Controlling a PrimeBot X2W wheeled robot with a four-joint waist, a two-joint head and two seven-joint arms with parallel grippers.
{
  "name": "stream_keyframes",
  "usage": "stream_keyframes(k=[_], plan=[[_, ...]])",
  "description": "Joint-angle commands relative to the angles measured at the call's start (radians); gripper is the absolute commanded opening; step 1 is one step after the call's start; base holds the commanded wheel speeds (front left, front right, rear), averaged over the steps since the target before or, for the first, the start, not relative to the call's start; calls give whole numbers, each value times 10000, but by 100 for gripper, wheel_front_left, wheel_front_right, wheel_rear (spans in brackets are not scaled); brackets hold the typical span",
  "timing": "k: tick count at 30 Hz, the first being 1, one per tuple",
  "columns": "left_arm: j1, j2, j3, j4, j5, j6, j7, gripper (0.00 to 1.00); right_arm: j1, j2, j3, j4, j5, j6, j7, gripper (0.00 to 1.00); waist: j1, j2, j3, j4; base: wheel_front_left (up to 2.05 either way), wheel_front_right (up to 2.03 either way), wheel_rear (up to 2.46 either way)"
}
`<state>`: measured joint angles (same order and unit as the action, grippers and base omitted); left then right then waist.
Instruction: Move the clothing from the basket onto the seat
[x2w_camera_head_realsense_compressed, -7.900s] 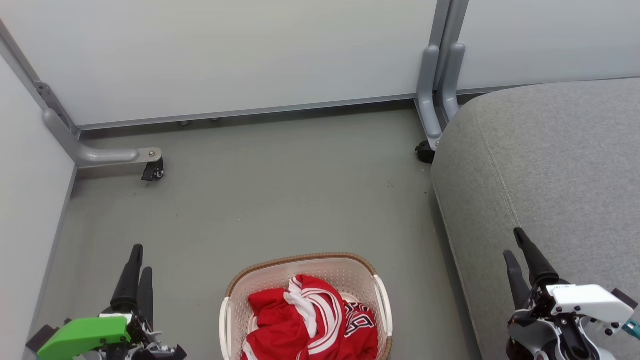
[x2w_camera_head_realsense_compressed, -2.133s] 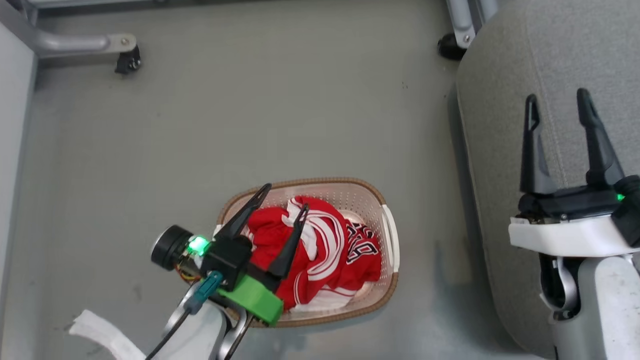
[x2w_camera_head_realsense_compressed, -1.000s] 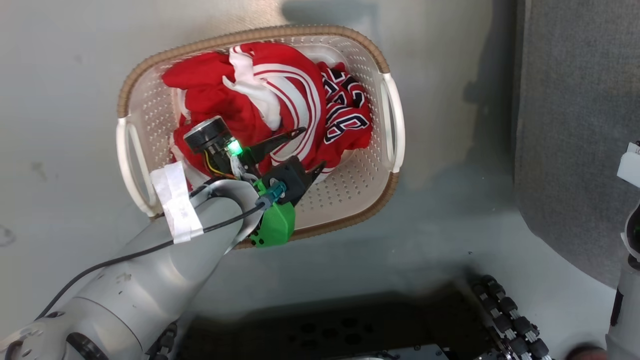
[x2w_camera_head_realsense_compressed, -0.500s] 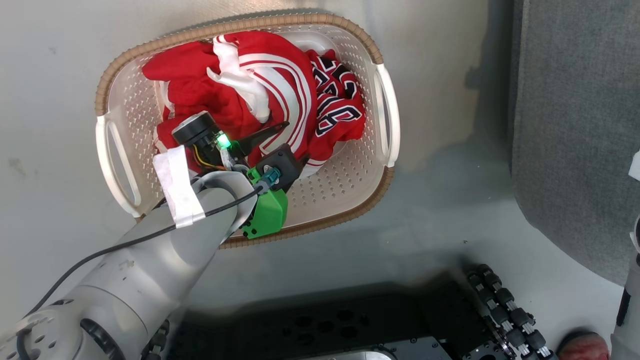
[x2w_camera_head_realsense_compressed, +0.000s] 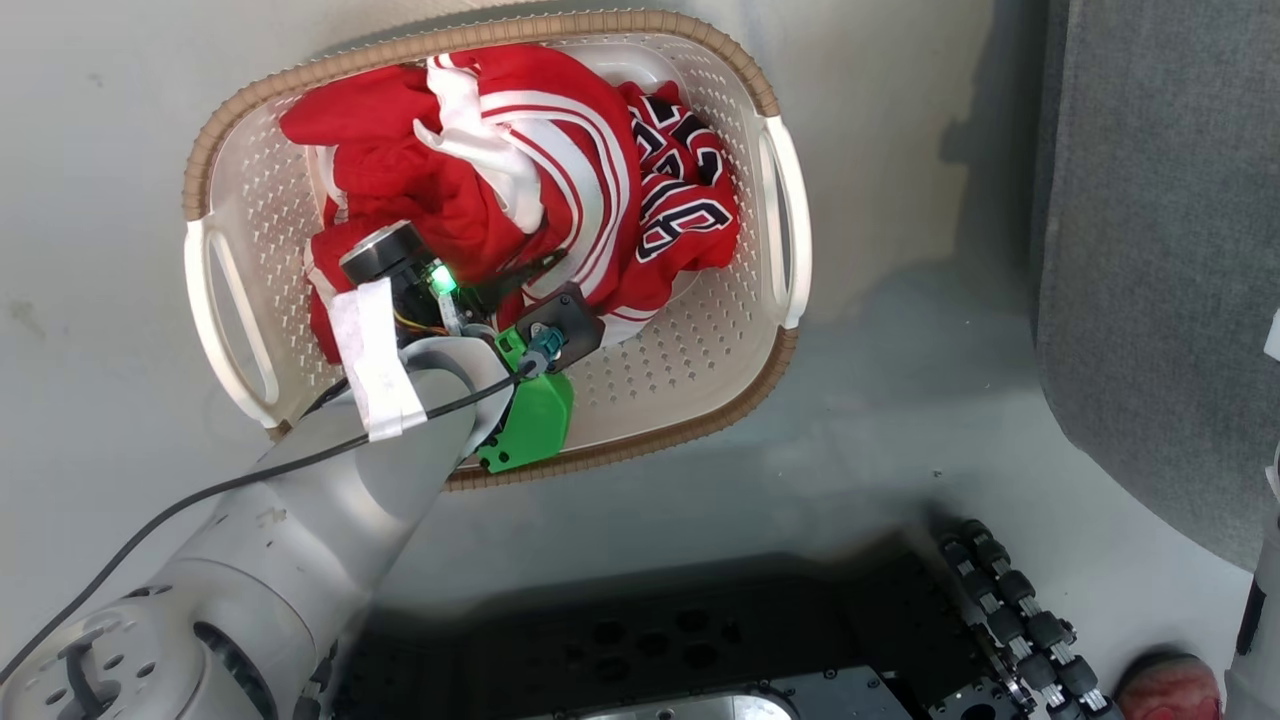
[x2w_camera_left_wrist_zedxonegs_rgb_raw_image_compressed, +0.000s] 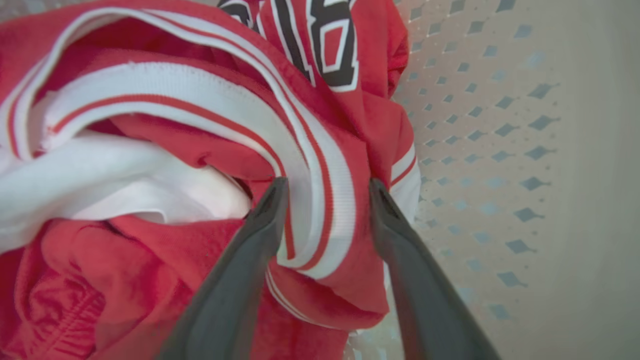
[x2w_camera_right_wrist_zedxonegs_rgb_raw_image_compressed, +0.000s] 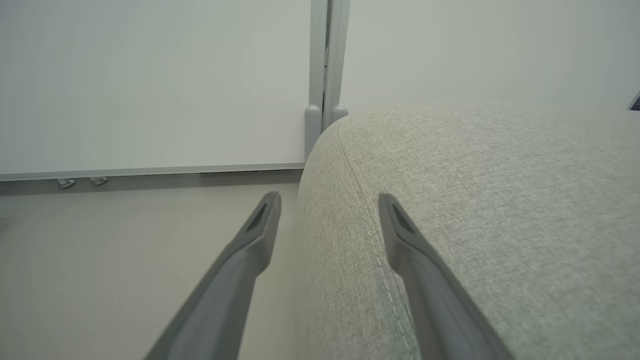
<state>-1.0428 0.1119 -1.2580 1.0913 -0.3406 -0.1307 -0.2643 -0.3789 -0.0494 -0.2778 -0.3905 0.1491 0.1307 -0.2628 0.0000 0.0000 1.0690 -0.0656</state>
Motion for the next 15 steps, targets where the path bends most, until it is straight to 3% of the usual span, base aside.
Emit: stream_keyframes(k=[1,3,4,15], plan=[[-255,12,2,49,-55,1,-2,49,47,-18,-12,-31,-4,1,-32,100,0,0,25,-13,0,0,0],[-301,-28,-31,93,-74,1,-2,35,40,-16,-35,-35,16,1,-32,100,0,0,56,-15,0,0,0],[-323,-43,-53,120,-66,1,-2,0,25,-16,-43,-38,19,1,-32,100,0,0,71,-18,0,0,0],[-56,98,234,-731,-218,1,-2,0,-102,-16,134,84,-296,1,-32,100,0,0,-512,137,0,0,0]])
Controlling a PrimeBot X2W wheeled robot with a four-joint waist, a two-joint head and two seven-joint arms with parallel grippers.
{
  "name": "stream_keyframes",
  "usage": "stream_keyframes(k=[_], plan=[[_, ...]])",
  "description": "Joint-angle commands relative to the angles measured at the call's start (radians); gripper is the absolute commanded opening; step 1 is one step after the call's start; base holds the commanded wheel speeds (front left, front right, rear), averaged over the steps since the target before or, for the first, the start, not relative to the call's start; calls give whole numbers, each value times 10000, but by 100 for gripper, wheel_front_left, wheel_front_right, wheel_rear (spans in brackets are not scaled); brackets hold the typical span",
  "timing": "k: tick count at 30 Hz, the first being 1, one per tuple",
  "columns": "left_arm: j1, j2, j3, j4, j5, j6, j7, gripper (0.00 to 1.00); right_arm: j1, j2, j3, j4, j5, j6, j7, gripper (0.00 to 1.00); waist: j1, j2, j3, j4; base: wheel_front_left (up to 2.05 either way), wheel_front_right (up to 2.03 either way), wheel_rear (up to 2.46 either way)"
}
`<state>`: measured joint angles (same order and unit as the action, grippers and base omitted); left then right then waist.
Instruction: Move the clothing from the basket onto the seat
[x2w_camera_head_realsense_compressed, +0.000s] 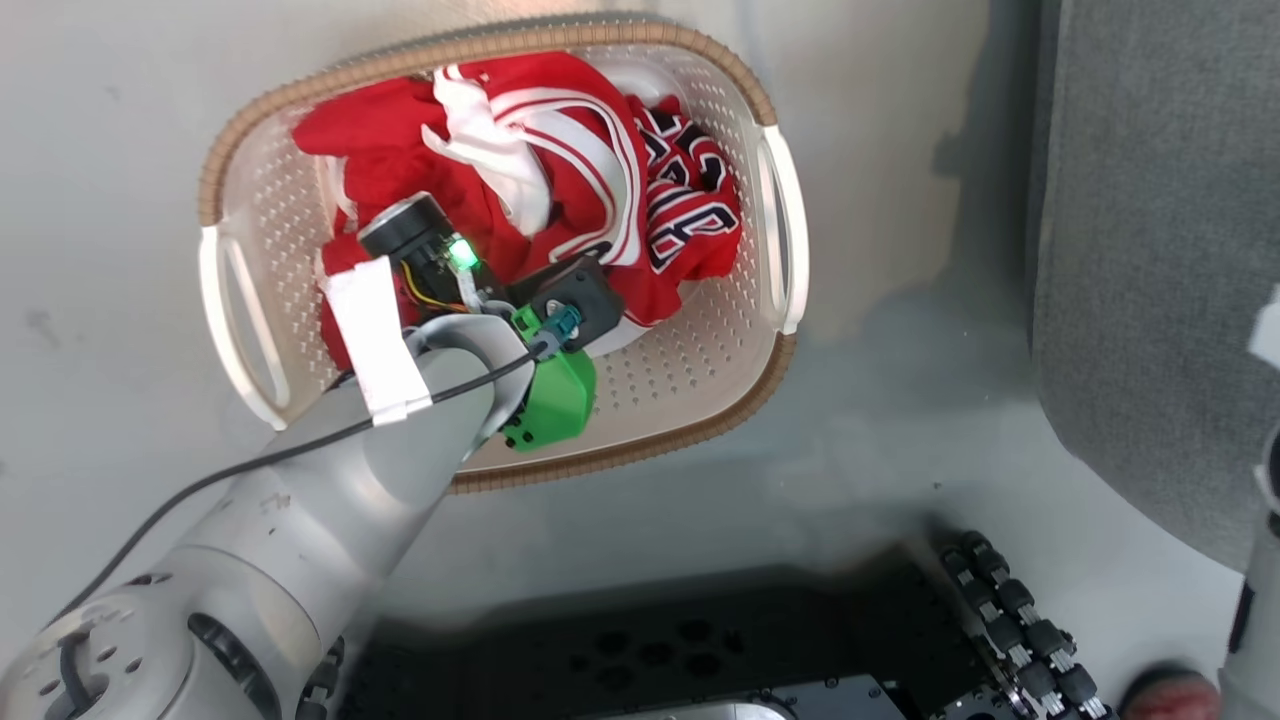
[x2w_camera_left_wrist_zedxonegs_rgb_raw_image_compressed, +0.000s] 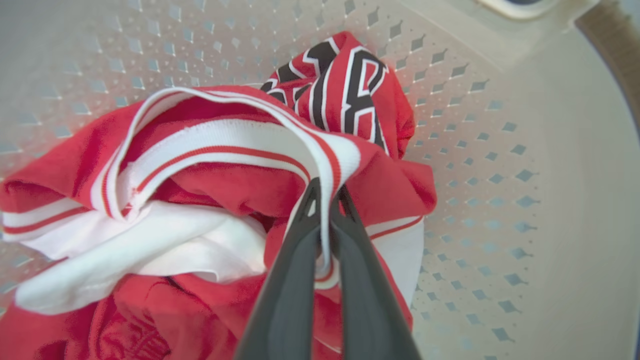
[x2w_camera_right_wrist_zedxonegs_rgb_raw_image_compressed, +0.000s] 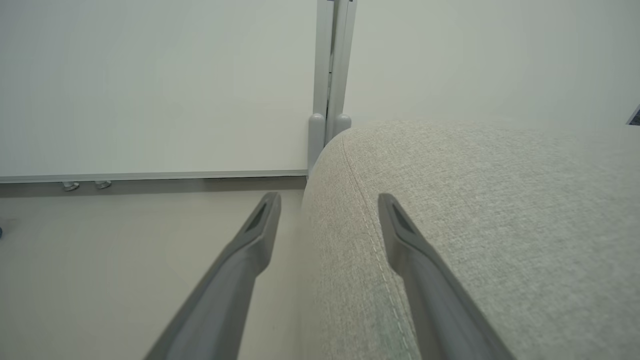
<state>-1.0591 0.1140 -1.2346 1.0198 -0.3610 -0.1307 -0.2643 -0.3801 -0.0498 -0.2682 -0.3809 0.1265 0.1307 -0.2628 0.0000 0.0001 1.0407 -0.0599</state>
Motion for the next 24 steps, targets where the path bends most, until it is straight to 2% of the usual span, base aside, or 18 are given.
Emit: stream_keyframes(k=[1,11,24], plan=[[215,140,93,-178,4,1,-2,0,-41,-13,145,6,-163,1,-32,100,0,-1,-388,126,0,0,0],[1754,527,1730,-1956,-45,19,-4,0,250,-19,858,590,-410,-1,-32,100,0,-1,-2421,521,0,0,0],[4933,644,4574,-4309,398,181,-5,0,1811,-16,1789,1821,-176,-1,-32,100,0,-1,-6079,785,0,0,0]])
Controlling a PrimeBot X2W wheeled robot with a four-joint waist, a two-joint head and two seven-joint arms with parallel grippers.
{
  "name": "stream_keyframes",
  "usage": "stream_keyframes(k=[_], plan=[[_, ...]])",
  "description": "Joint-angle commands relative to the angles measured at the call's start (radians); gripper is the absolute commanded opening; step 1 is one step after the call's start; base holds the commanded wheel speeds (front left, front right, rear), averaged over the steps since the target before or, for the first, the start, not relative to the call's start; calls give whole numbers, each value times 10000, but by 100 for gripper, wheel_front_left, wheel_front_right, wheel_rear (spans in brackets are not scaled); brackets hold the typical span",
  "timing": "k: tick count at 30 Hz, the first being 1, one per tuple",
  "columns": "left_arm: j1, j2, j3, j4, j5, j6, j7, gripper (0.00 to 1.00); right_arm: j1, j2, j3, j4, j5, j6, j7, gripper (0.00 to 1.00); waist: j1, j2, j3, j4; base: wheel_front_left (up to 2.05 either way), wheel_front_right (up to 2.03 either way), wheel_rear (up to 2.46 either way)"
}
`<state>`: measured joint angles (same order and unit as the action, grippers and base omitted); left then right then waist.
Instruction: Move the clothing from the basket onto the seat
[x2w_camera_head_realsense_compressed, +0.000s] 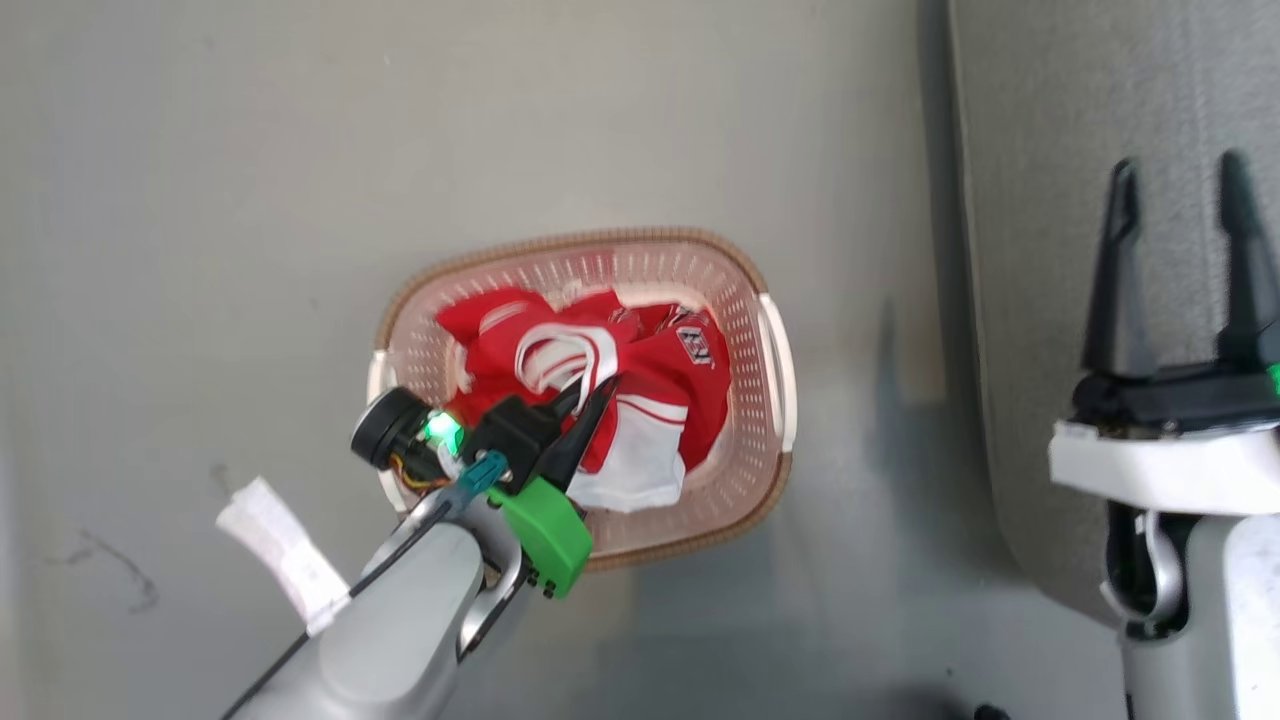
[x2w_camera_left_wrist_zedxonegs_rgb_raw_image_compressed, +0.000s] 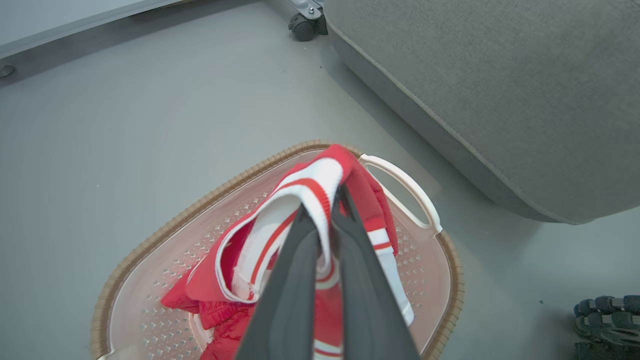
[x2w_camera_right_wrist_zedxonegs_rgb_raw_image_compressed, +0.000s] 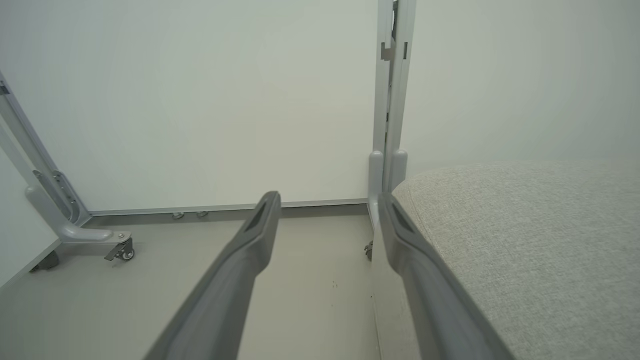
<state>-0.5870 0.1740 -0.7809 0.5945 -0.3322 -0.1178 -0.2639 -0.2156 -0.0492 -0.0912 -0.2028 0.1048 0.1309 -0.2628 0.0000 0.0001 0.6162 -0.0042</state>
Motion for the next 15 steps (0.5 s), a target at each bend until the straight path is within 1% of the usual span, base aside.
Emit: stream_keyframes(k=[1,10,15], plan=[[479,64,316,-289,133,74,-7,0,303,-21,103,132,115,-3,-32,100,0,-1,-2060,197,0,0,0],[2528,-177,2279,-2386,780,159,-7,0,1419,-21,690,639,131,-3,-32,100,0,-1,-3904,119,0,0,0],[3298,-290,2875,-3410,1283,54,-9,0,1999,-25,1020,825,58,-3,-32,100,0,-1,-4809,67,0,0,0]])
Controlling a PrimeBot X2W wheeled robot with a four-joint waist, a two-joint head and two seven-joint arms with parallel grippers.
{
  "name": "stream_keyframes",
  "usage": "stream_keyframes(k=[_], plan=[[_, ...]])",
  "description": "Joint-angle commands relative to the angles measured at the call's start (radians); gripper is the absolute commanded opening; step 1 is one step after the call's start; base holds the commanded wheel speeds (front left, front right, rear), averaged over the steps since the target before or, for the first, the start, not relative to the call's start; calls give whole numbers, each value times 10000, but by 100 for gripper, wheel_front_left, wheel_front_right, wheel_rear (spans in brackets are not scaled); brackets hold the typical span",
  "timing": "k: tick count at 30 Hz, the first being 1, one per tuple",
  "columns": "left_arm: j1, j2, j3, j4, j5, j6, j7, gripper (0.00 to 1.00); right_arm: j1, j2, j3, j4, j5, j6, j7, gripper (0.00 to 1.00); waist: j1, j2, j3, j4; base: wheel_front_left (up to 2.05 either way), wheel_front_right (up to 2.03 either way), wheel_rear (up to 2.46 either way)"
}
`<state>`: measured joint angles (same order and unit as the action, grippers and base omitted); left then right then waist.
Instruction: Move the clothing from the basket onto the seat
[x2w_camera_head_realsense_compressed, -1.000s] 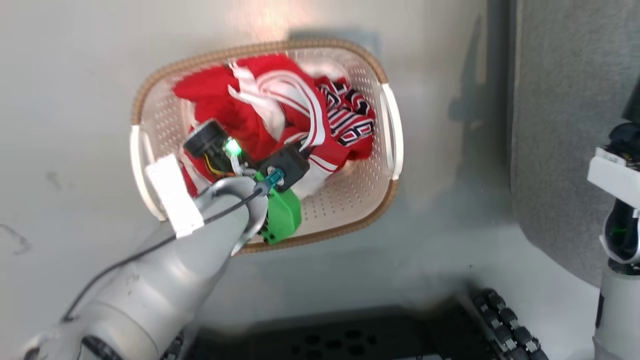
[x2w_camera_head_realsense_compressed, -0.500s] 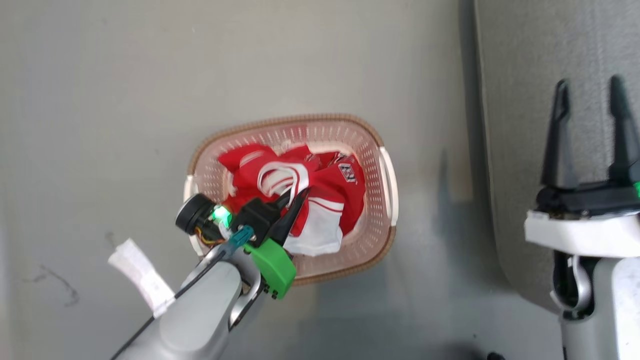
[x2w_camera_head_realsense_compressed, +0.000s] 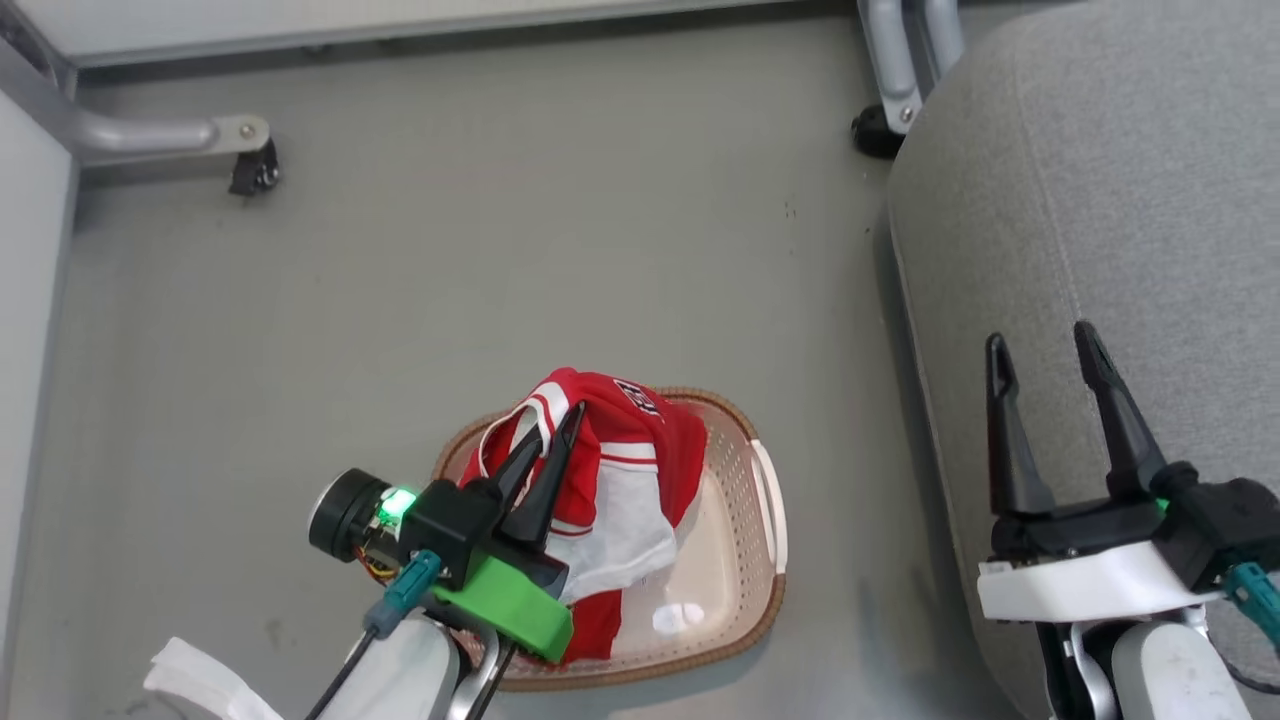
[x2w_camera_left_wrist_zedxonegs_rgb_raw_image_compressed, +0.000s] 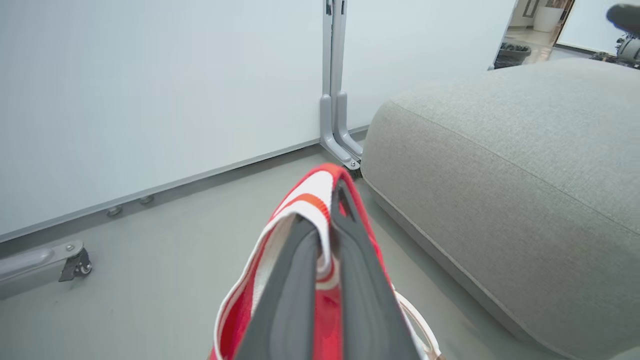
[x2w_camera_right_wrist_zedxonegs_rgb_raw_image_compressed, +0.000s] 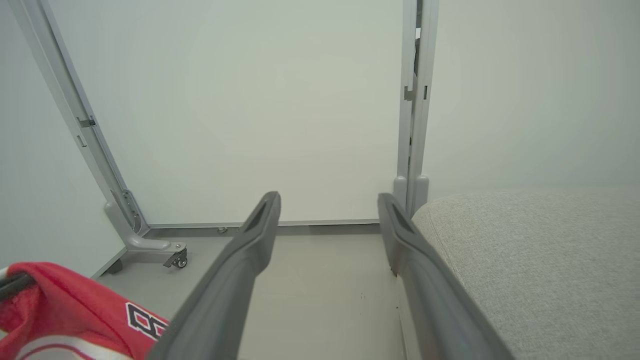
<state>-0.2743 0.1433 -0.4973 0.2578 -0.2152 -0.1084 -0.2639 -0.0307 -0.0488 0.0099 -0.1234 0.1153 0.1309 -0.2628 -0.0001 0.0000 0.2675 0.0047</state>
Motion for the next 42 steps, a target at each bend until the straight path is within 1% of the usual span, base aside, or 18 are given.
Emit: stream_keyframes(k=[1,6,10,15,19,21,28,33,37,42], plan=[[313,-5,131,-265,198,-41,-9,0,266,-27,99,66,-67,-3,-32,100,1,0,-1493,-35,0,0,0],[857,-55,451,-1110,553,-113,-9,0,857,-28,439,268,-105,-3,-32,100,1,0,-2317,-59,0,0,0],[1000,-15,619,-1628,697,-150,-7,0,1148,-27,622,376,-50,-3,-32,100,1,0,-2650,-97,0,0,0],[771,128,479,-2049,788,-209,-9,0,1317,-27,913,496,-205,-3,-32,100,1,0,-2837,-139,0,0,0],[432,200,168,-2359,790,-223,-9,0,1280,-25,1264,588,-250,-3,-32,100,1,0,-2854,-156,0,0,0],[277,245,-58,-2480,744,-231,-9,0,1200,-40,1519,687,-256,-3,-32,100,1,0,-2839,-159,0,0,0],[-581,503,-1136,-2856,466,-229,-7,0,719,-427,2698,1038,-175,-3,-32,100,1,0,-2743,-128,0,0,0],[-1305,525,-1899,-2884,250,-229,-7,0,233,-659,3555,1328,49,-3,-32,100,1,0,-2660,-110,0,0,0],[-1910,529,-2625,-2777,60,-230,-7,0,-111,-727,3872,1507,144,-3,-31,100,1,0,-2585,-113,0,0,0],[-2668,594,-3579,-2570,-206,-228,-9,0,-388,-693,3946,1777,34,-3,-31,100,1,0,-2491,-99,0,0,0]])
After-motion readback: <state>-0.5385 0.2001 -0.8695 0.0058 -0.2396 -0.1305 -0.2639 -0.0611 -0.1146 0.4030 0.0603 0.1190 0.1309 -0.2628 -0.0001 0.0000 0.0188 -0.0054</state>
